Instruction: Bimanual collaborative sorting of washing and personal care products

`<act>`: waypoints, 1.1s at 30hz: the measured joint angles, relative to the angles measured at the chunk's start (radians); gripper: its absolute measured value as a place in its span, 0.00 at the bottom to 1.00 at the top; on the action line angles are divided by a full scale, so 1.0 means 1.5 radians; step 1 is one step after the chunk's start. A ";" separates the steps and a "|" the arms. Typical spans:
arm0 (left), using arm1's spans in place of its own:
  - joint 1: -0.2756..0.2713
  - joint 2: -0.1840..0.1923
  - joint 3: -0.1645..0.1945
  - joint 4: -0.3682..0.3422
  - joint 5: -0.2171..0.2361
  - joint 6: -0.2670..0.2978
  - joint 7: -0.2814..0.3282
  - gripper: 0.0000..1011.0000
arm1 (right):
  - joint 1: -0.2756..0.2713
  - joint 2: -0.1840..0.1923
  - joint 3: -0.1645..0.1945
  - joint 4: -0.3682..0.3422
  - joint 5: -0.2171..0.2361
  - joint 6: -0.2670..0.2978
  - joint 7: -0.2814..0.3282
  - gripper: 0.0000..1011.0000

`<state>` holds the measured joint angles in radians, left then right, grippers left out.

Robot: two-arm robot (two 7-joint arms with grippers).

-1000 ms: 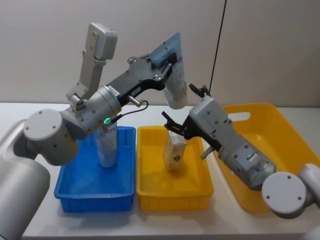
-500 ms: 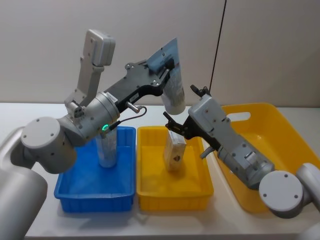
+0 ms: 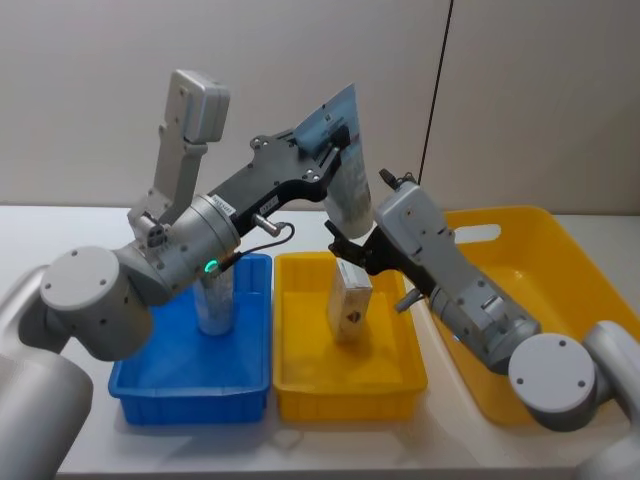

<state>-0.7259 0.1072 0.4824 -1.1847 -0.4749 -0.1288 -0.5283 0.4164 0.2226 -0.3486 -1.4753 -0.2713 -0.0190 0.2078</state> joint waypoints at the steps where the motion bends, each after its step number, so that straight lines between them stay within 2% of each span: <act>1: 0.001 0.000 0.000 -0.002 0.000 0.000 0.000 0.17 | 0.002 -0.002 0.001 0.002 0.000 0.003 0.000 0.99; 21: 0.008 -0.001 0.005 -0.015 0.002 -0.005 0.003 0.17 | 0.034 -0.026 -0.002 0.027 0.028 0.057 0.030 0.99; 27: 0.008 -0.002 0.006 -0.015 0.003 -0.006 0.003 0.17 | 0.041 -0.030 -0.003 0.032 0.035 0.067 0.035 0.89; 33: 0.008 -0.002 0.007 -0.016 0.004 -0.007 0.003 0.17 | 0.045 -0.032 -0.004 0.036 0.038 0.073 0.039 0.72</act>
<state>-0.7141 0.1040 0.4924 -1.2084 -0.4688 -0.1399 -0.5237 0.4842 0.1743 -0.3540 -1.4218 -0.2146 0.0900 0.2658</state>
